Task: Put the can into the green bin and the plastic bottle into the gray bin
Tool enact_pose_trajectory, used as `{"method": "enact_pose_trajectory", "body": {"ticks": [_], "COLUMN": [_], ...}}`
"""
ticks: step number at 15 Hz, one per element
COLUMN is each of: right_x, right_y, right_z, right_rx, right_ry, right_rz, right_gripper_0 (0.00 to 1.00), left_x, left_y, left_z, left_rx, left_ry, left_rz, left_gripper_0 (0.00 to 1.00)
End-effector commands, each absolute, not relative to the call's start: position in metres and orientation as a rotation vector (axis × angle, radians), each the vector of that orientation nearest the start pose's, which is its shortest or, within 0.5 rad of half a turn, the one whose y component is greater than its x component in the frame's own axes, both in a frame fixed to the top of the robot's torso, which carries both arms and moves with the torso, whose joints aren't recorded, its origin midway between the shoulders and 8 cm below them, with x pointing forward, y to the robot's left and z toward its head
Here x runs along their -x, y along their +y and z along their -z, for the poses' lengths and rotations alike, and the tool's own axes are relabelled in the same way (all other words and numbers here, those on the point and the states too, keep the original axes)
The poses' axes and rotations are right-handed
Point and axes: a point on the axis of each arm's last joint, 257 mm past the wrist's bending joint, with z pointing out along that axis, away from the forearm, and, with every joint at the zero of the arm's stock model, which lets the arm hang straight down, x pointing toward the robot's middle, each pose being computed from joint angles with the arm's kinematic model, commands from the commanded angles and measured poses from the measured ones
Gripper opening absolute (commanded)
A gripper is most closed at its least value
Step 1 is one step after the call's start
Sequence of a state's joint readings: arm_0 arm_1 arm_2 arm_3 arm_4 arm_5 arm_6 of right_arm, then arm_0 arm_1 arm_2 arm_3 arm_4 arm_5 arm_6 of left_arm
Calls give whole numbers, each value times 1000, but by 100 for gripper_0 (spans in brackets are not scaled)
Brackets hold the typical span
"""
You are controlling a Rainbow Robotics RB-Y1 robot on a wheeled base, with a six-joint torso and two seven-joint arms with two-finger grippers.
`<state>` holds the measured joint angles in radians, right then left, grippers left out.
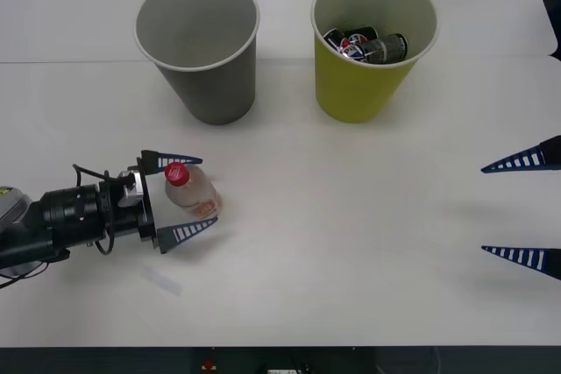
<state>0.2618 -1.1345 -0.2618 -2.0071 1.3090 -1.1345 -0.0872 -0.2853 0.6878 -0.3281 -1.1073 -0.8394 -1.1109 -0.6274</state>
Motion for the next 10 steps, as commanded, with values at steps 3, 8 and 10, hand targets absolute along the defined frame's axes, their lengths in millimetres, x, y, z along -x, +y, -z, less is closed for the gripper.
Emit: {"method": "enact_pose_trajectory", "body": {"ticks": [3, 8, 10], "right_x": [-341, -341, -341], "right_y": [-286, -286, -286], "right_z": [167, 167, 167], "right_rx": [1634, 1634, 1634], "right_ry": [1596, 1596, 1596], "right_rz": [-209, -209, -209], "right_gripper_0": [100, 100, 100], "left_x": [-443, -443, -444], "left_y": [160, 159, 159], "left_z": [263, 263, 263], "left_rx": [-1256, -1244, -1242], "left_ry": [1273, 1285, 1292], "left_rz": [566, 575, 581], "left_gripper_0": [0, 0, 0]}}
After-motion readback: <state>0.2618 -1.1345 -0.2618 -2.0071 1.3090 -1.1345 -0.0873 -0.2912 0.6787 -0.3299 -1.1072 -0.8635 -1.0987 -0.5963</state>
